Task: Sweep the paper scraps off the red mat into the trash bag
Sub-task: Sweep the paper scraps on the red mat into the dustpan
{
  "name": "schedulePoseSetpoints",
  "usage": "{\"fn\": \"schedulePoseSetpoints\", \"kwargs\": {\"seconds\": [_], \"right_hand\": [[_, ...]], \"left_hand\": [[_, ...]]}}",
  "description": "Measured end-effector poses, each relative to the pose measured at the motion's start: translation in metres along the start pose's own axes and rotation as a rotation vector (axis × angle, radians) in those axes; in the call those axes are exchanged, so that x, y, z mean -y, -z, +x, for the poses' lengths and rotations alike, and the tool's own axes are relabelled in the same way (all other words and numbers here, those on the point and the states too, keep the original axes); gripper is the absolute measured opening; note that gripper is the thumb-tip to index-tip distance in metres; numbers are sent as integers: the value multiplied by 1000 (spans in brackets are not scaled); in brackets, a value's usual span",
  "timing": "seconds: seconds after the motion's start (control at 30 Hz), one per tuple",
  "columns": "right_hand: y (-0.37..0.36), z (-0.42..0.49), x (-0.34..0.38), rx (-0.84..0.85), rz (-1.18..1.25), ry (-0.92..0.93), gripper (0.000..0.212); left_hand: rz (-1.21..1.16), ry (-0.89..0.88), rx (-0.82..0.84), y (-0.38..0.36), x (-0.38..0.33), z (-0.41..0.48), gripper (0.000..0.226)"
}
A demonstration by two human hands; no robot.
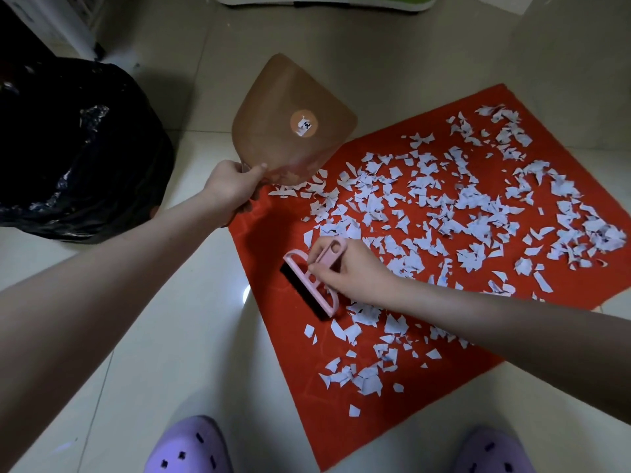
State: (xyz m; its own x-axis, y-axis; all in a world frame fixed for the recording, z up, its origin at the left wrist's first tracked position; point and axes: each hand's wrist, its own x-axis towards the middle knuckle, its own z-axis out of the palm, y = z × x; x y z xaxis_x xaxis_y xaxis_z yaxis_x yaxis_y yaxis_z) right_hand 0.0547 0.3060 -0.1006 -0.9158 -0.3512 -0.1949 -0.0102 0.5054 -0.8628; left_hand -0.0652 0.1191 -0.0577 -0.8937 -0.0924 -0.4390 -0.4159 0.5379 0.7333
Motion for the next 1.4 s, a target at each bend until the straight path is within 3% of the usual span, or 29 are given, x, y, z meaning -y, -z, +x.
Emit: {"fn": "schedulePoseSetpoints", "kwargs": {"seconds": [0.13,0.23,0.4,0.67,0.8,0.93,1.07,1.23,1.4], "right_hand": [[10,0,-4,35,-147,36,7],[25,0,3,-122,-282,76,7],[29,6,16,-285,-94,27,6],[-10,31,10,-143,-41,55,6],[0,28,6,-89,-143,63,7],[23,15,9,-215,-250,40,6],[29,13,14,-358,-105,30,5],[0,28,18,-250,10,29,3],[-14,50,12,-203,-24,78,7]], "left_hand": [[4,2,-3,1,3,0,37],[15,3,-8,2,3,1,38],[11,8,-21,5,4,5,38],[6,20,-30,3,3,4,38],[0,19,-23,5,2,5,37],[-7,23,-13,6,1,6,36],[-8,33,-12,8,3,9,35],[-12,34,-37,10,7,10,35],[-15,43,-63,11,6,10,34]]}}
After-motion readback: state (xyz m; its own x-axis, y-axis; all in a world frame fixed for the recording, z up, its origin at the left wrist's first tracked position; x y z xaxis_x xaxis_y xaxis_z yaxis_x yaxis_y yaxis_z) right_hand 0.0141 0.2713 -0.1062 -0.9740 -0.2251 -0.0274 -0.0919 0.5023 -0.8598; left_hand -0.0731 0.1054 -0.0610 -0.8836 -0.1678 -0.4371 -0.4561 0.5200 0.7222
